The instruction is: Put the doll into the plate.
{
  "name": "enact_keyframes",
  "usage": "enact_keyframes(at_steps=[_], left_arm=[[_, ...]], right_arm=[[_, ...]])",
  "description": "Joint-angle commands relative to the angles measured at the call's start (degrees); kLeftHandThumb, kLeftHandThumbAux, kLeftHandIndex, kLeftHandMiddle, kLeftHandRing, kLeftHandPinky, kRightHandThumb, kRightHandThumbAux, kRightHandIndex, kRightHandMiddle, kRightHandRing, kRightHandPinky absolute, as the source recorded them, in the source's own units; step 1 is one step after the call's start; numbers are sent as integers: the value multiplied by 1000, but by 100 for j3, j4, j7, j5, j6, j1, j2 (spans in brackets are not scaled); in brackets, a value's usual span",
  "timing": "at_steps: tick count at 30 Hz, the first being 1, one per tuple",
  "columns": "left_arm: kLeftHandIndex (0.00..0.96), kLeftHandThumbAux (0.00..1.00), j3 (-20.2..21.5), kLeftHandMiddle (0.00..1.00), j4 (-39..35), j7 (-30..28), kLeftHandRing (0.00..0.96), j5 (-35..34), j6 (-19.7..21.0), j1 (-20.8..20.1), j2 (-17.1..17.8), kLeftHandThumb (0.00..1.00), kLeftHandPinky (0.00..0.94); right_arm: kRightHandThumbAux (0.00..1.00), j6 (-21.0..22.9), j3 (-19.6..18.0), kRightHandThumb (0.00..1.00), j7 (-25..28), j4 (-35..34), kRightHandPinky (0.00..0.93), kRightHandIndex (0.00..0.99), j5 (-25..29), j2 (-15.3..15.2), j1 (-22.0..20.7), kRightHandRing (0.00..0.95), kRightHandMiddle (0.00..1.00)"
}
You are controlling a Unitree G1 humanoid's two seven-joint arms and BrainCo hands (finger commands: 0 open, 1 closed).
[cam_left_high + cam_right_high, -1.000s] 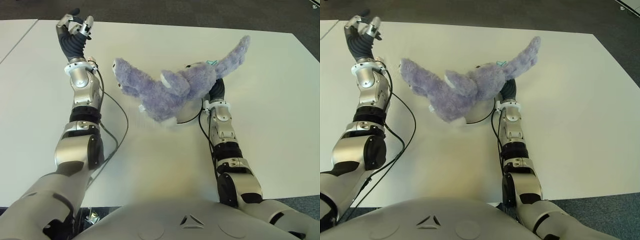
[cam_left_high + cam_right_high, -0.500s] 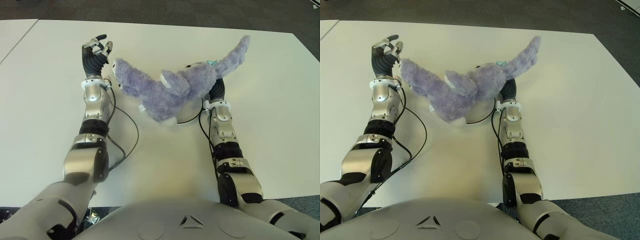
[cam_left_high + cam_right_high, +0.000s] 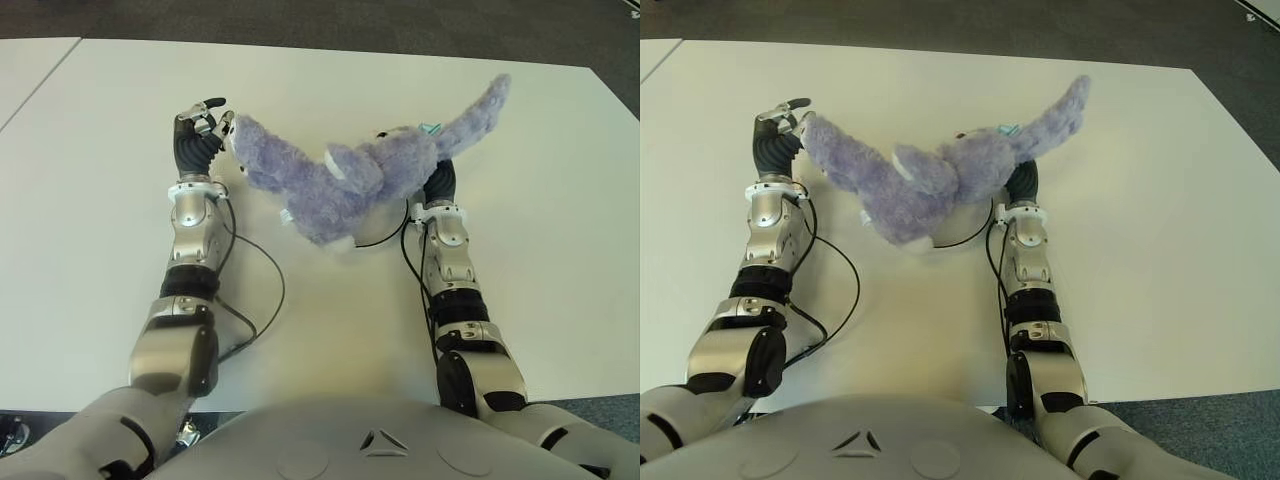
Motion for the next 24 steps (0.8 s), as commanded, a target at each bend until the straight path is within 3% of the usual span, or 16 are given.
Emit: enact_keyframes(at_steps=[1, 9, 15, 24], left_arm=[[792, 810, -229, 855, -395, -134, 846, 74, 294, 383, -207, 302, 786], [811, 809, -366, 874, -608, -164, 863, 117, 627, 491, -316, 315, 841], [815, 808, -235, 878, -204, -193, 872, 18, 446, 500, -356, 336, 838], [815, 812, -73, 879, -159, -120, 874, -121, 208, 683, -591, 334, 848]], right_arm=[[719, 381, -38, 706, -25, 170, 810, 441, 49, 68, 571, 792, 793], [718, 504, -48, 707, -85, -140, 807, 441, 43, 111, 692, 793, 794], [718, 663, -40, 707, -122, -567, 802, 441, 27, 122, 906, 792, 793], [718, 843, -34, 707, -86, -941, 808, 441, 48, 146, 1119, 793, 793]])
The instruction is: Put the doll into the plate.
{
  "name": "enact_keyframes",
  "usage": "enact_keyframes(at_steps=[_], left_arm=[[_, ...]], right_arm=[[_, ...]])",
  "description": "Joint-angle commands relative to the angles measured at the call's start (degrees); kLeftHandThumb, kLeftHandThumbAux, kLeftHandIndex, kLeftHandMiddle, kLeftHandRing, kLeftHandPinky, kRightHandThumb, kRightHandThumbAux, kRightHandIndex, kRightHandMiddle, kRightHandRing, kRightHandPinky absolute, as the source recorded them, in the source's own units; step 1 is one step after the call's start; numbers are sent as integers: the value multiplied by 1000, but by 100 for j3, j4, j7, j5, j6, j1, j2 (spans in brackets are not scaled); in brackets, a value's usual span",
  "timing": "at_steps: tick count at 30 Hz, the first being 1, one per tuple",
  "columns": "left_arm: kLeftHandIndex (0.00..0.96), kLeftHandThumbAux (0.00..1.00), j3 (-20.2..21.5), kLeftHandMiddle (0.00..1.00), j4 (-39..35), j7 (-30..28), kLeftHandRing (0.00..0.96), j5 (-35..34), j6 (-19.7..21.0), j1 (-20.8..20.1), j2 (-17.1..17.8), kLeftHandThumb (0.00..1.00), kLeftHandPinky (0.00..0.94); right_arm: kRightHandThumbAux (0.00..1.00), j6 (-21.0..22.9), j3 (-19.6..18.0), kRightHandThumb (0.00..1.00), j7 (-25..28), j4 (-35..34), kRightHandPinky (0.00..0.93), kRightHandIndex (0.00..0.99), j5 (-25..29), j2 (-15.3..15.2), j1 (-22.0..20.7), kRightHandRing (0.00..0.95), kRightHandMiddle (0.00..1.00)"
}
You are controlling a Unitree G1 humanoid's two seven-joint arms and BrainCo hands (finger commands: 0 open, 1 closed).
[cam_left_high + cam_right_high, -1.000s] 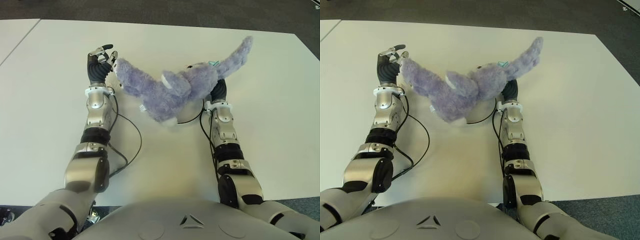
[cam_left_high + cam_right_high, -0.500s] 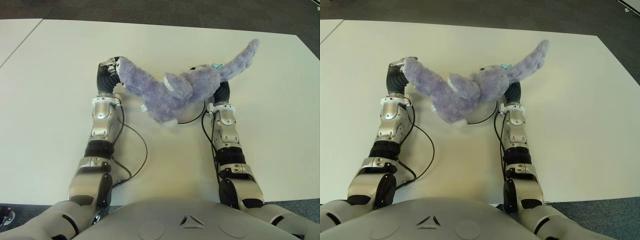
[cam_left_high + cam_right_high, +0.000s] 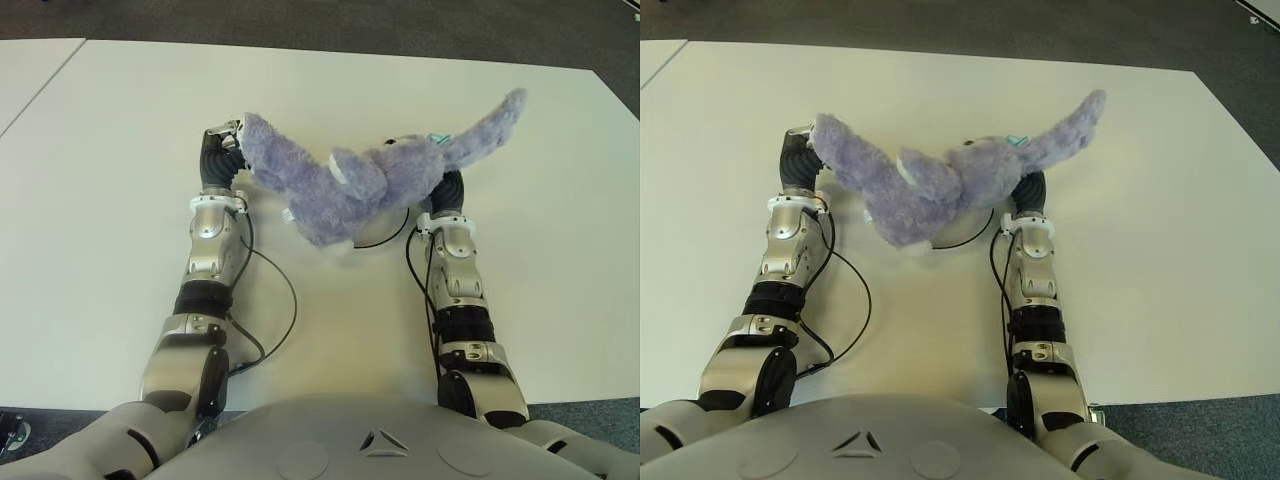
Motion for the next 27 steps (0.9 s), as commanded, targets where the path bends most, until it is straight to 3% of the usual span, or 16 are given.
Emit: enact_keyframes(at_steps=[1, 27], left_arm=[[815, 813, 103, 880, 261, 3, 874, -117, -165, 391, -221, 334, 853], [809, 835, 20, 879, -45, -69, 881, -57, -227, 955, -559, 342, 858]], right_arm=[[718, 219, -7, 707, 14, 79, 810, 441, 47, 83, 551, 794, 795], [718, 480, -9, 707, 44, -379, 828, 441, 77, 144, 872, 821, 818]])
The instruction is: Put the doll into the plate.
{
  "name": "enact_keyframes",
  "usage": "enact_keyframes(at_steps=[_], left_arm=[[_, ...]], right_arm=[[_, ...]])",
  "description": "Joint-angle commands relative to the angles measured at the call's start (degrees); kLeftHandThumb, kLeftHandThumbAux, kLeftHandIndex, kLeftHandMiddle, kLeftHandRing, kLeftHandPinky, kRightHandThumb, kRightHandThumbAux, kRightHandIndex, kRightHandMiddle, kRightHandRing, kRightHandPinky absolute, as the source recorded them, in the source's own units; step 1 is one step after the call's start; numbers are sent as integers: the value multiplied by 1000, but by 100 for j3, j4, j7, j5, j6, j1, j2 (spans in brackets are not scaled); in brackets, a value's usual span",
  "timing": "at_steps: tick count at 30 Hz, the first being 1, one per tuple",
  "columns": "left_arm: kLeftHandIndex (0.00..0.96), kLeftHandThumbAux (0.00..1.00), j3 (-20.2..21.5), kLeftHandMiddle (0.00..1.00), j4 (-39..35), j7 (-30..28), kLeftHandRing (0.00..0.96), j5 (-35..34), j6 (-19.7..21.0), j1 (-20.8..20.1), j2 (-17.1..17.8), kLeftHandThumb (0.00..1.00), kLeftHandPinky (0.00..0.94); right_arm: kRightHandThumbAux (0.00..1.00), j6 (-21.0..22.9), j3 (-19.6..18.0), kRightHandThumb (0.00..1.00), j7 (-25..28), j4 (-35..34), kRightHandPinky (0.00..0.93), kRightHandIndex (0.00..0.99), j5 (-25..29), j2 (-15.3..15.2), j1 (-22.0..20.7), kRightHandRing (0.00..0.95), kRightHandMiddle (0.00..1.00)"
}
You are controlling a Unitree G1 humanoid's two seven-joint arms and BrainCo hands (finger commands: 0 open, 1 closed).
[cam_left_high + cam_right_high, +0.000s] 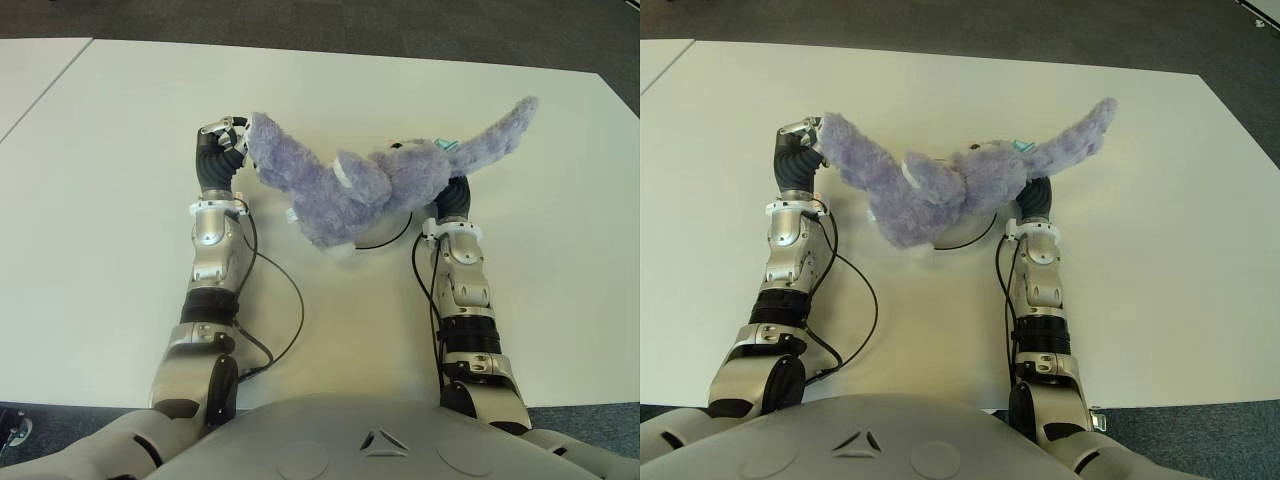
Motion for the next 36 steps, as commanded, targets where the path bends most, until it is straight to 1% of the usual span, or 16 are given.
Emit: enact_keyframes(at_steps=[1, 9, 22, 30, 36], left_arm=[[808, 835, -47, 878, 315, -6, 881, -3, 80, 652, -214, 343, 858], [806, 828, -46, 874, 241, 64, 878, 47, 113, 708, -216, 352, 856], [819, 827, -64, 885, 86, 15, 886, 24, 194, 810, -245, 368, 867], [799, 801, -89, 878, -63, 71, 875, 7, 316, 876, -293, 412, 864], [797, 789, -107, 877, -116, 67, 875, -24, 389, 906, -313, 422, 868]], right_arm=[[718, 160, -6, 707, 4, 148, 829, 441, 64, 125, 581, 822, 818], [719, 216, -19, 706, 3, 112, 820, 441, 64, 117, 610, 824, 818], [720, 259, -20, 705, 41, 105, 823, 441, 80, 109, 629, 826, 818], [719, 260, -18, 705, 40, 103, 824, 441, 70, 113, 655, 826, 820], [720, 231, -25, 705, 43, 111, 814, 441, 78, 119, 673, 824, 817]])
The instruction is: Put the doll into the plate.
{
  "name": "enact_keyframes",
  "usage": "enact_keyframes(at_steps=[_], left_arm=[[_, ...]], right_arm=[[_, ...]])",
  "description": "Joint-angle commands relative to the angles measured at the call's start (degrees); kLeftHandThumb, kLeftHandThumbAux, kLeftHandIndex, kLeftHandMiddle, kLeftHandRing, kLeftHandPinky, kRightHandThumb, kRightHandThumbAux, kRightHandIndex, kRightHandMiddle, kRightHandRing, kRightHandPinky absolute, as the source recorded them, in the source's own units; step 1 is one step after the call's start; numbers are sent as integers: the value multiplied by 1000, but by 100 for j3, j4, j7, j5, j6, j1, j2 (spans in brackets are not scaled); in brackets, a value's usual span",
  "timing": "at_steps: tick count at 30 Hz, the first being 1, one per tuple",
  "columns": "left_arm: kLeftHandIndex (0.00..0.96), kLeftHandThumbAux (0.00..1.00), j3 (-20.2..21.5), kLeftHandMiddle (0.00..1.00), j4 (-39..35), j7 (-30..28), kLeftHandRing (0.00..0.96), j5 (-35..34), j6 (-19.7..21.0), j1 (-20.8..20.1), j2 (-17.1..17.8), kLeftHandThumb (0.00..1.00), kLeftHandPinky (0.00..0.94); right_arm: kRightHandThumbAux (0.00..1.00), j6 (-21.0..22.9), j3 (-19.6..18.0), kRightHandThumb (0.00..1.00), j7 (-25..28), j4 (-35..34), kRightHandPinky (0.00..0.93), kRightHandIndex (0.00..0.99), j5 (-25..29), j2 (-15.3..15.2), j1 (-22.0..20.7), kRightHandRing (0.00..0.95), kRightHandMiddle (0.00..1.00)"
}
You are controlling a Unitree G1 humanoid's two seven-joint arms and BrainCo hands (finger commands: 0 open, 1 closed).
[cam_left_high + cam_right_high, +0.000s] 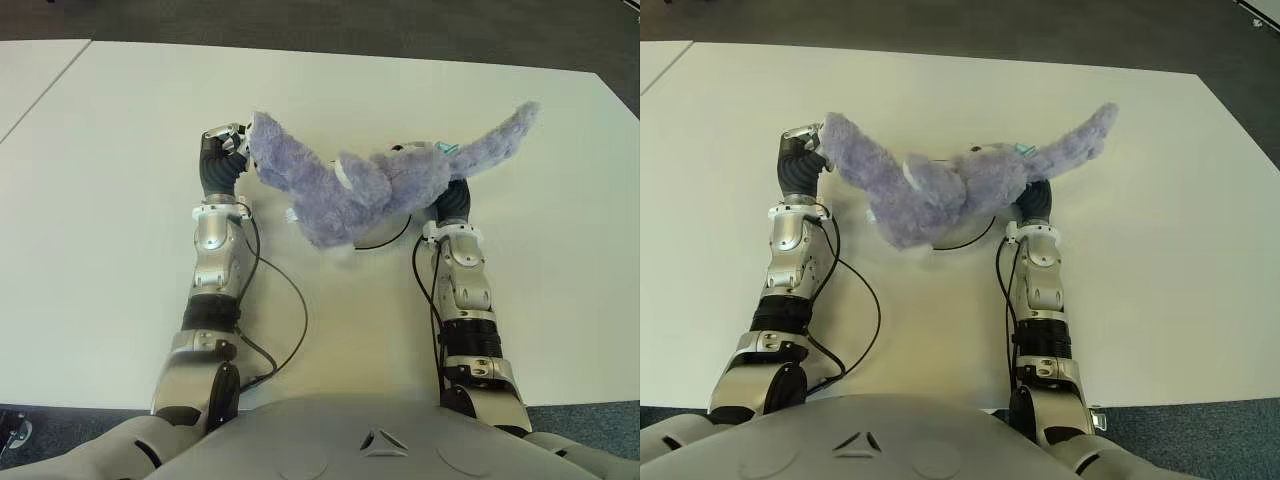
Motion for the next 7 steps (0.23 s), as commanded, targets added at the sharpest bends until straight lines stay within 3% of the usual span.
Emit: enact_keyframes(at_steps=[1, 7], left_arm=[[797, 788, -19, 877, 223, 61, 875, -22, 145, 712, -232, 422, 868], [802, 784, -33, 880, 199, 70, 878, -14, 170, 716, -241, 422, 871]], right_arm=[[720, 38, -20, 705, 24, 228, 812, 441, 76, 124, 587, 824, 817], [720, 23, -23, 704, 34, 242, 794, 441, 83, 124, 582, 819, 812]])
